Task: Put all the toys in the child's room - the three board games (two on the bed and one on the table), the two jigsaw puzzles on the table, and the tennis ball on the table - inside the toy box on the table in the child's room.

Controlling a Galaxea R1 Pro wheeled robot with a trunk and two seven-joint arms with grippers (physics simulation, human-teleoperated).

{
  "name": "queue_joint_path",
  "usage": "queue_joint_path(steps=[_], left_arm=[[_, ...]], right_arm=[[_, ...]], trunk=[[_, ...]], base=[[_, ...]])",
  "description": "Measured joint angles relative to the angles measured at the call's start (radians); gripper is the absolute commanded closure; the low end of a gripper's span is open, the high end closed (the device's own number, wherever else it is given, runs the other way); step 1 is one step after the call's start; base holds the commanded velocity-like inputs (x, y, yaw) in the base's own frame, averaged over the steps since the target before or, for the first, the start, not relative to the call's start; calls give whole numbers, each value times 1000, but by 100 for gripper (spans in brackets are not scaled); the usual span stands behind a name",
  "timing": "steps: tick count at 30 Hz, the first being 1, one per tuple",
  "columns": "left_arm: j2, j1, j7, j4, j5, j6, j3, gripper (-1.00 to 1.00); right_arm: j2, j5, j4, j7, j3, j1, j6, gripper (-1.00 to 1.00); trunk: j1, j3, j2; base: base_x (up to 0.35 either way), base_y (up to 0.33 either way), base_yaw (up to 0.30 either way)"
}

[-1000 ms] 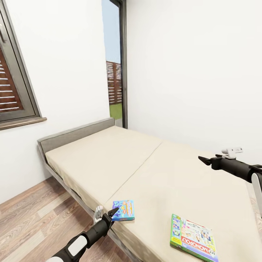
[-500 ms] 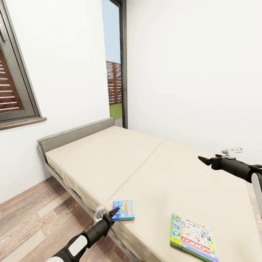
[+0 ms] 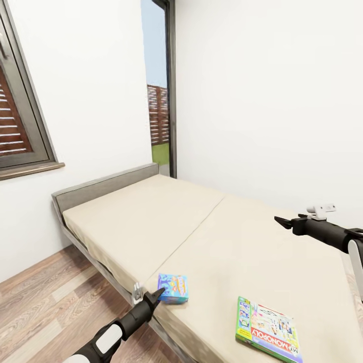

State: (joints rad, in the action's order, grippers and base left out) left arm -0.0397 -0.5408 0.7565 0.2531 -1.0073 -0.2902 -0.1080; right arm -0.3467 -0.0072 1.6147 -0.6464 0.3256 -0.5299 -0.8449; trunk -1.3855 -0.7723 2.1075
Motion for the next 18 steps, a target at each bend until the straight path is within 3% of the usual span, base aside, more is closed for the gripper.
queue_joint_path(steps=[5,18], left_arm=[[1,0,5,2,-12,-7,4,100],[1,0,7,2,-2,0,-1,100]], right_arm=[[0,0,0,0,0,0,0,-100],[1,0,0,0,0,0,0,-100]], trunk=[[0,0,0],[0,0,0]], base=[[0,0,0],[0,0,0]])
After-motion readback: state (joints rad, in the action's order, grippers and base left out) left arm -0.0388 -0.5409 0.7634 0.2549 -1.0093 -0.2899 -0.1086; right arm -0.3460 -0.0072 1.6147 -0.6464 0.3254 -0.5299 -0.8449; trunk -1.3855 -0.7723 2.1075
